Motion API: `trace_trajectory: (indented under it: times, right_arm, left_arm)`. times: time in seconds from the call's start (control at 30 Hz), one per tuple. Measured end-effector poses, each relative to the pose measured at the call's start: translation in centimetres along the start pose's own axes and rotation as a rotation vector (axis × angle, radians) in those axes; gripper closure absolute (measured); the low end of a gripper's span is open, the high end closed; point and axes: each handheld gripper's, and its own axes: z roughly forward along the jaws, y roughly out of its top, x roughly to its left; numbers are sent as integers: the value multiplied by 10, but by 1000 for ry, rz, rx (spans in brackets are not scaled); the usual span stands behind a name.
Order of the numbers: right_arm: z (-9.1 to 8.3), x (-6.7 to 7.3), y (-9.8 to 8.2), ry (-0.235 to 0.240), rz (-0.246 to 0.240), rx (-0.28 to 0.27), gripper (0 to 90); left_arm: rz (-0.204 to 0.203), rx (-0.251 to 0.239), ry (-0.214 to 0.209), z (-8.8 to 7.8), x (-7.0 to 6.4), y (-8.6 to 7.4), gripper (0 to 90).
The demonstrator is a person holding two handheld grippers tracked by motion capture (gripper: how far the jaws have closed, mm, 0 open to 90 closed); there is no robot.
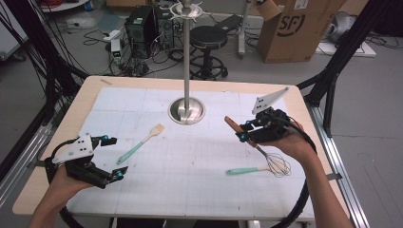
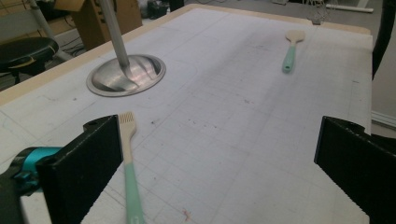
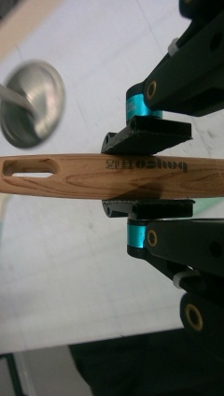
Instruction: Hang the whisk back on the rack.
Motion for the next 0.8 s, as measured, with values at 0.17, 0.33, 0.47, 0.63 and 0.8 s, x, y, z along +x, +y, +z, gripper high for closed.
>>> trace_trajectory:
  times: [0.17,0.33,0.47,0.63,0.8]
  right_arm:
    - [-12,-2,10,-65,25,-125,683]
    - [-17,-3,18,-108,47,-197,683]
    - [-19,-5,25,-149,59,-244,683]
    - [-20,-8,37,-144,68,-318,683]
    - [-16,-12,52,-119,37,-299,684]
  left_arm:
    - [3,2,-1,0,0,0,17]
    - [-2,-5,-2,-1,1,0,17]
    - [-6,-8,-2,-1,1,0,17]
    - [-6,-12,-5,0,1,0,17]
    - [-6,-12,-5,0,1,0,17]
